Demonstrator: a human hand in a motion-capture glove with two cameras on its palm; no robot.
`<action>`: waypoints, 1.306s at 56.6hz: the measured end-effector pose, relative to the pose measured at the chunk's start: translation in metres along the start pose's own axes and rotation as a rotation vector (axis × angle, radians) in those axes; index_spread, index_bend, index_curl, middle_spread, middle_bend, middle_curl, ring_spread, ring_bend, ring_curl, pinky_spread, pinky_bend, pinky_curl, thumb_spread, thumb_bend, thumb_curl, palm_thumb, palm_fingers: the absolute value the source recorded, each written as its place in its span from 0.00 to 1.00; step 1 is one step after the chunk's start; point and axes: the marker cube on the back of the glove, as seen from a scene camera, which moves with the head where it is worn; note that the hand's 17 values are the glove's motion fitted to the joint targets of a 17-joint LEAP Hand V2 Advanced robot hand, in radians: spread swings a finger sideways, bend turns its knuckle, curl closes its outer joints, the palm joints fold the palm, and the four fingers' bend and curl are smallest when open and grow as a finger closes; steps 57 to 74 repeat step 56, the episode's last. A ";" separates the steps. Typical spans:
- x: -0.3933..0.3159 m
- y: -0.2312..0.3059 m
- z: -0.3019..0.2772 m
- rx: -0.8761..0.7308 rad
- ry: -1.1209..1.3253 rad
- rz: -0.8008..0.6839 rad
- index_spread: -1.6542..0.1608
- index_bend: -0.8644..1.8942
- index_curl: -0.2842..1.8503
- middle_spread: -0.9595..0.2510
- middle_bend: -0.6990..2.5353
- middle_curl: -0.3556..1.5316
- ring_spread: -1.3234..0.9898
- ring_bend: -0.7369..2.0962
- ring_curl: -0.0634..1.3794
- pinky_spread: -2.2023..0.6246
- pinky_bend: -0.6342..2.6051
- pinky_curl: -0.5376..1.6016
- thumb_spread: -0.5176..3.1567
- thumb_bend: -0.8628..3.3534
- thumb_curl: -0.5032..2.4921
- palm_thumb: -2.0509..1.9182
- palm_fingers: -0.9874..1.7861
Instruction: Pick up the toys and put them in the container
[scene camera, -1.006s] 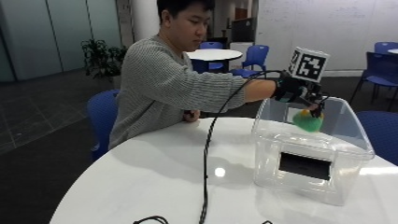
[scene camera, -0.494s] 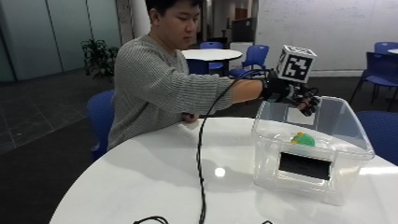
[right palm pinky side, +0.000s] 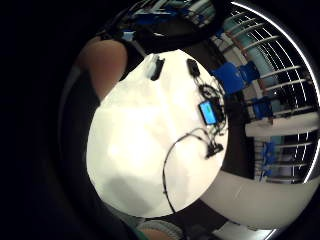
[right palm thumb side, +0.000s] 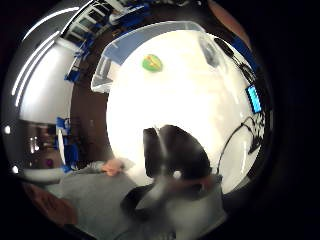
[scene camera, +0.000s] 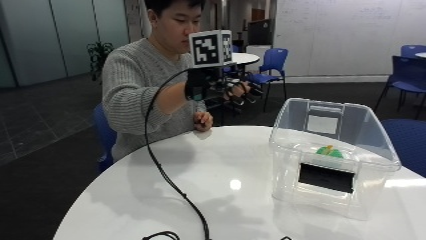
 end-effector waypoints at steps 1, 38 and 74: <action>0.002 0.005 0.000 0.005 0.001 0.015 0.71 0.37 0.25 0.61 0.28 0.41 0.46 0.52 0.24 0.78 0.49 0.42 0.50 0.20 0.25 0.51 0.35; -0.109 0.302 0.140 0.015 -0.200 0.032 0.70 0.38 0.29 0.61 0.28 0.41 0.47 0.49 0.23 0.78 0.46 0.40 0.51 0.20 0.24 0.51 0.37; -0.111 0.298 0.152 0.020 -0.178 0.012 0.70 0.38 0.30 0.61 0.28 0.41 0.47 0.48 0.22 0.78 0.45 0.40 0.52 0.20 0.24 0.51 0.37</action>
